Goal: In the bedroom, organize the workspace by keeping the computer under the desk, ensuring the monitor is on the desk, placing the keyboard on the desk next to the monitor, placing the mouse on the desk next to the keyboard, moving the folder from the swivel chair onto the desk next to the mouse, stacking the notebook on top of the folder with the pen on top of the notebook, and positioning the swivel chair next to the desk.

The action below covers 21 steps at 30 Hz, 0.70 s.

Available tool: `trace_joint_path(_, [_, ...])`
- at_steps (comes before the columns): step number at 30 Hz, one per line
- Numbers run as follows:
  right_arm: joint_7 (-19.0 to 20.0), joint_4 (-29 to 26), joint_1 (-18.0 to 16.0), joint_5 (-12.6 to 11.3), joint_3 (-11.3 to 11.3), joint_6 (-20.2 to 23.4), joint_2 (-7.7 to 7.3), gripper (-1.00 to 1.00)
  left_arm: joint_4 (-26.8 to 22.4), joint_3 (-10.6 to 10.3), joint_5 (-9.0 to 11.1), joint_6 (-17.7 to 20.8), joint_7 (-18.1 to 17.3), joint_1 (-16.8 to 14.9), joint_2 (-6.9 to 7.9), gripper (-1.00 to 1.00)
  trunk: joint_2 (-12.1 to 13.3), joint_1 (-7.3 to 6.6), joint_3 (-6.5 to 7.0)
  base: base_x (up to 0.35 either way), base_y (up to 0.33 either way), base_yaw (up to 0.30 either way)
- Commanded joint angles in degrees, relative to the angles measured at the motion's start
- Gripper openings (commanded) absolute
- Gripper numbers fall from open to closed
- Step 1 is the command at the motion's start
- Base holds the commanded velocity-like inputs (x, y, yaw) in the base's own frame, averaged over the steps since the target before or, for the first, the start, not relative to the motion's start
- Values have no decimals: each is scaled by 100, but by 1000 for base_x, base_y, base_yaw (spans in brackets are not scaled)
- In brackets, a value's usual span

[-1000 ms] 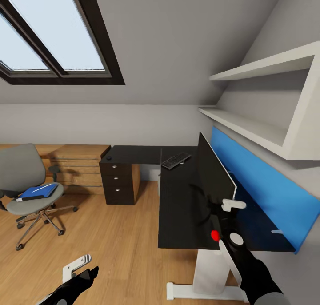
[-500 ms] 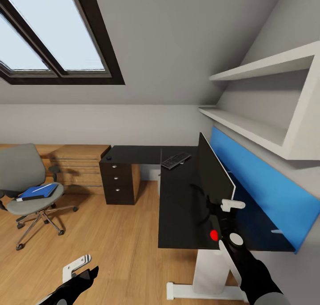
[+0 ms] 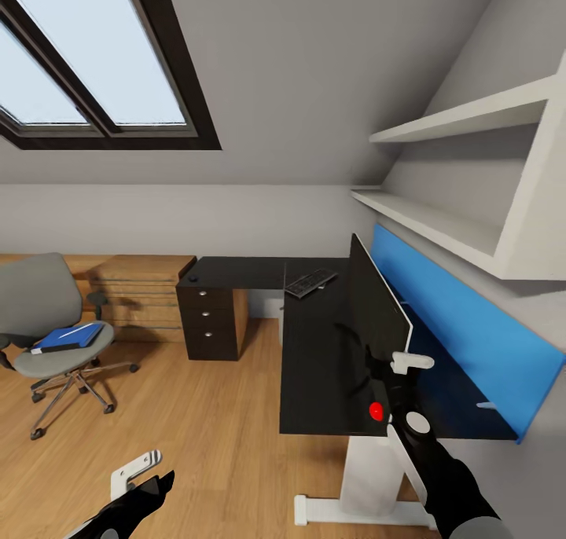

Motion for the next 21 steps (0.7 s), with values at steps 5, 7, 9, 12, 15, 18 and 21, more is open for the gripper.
trace_joint_path(5, [-38,5,-5,-57,31,-31,-9,100,-6,4,61,23,42,4,-4,100,-5,2,-4,0,-173,0])
trace_joint_path(7, [-38,4,-4,-57,31,-31,-9,100,-3,4,61,23,42,4,-4,100,-5,2,-4,0,-80,0])
trace_joint_path(9, [-38,4,-4,-57,31,-31,-9,100,-2,4,61,20,42,2,-4,100,-5,2,-4,0,-59,0])
trace_joint_path(12, [-38,4,-5,-54,31,-31,-9,100,2,4,60,22,42,5,-4,100,-5,2,-4,0,-153,0])
trace_joint_path(15, [-38,5,-4,-49,31,-31,-9,100,7,4,61,23,42,5,-4,100,-5,2,-4,0,-85,0])
trace_joint_path(18, [-38,5,-4,-48,31,-31,-9,100,8,4,61,20,42,3,-4,100,-5,2,-4,0,-108,0])
trace_joint_path(21, [-38,5,-4,-48,31,-31,-9,100,8,4,62,22,42,5,-4,100,-5,2,-4,0,-128,0])
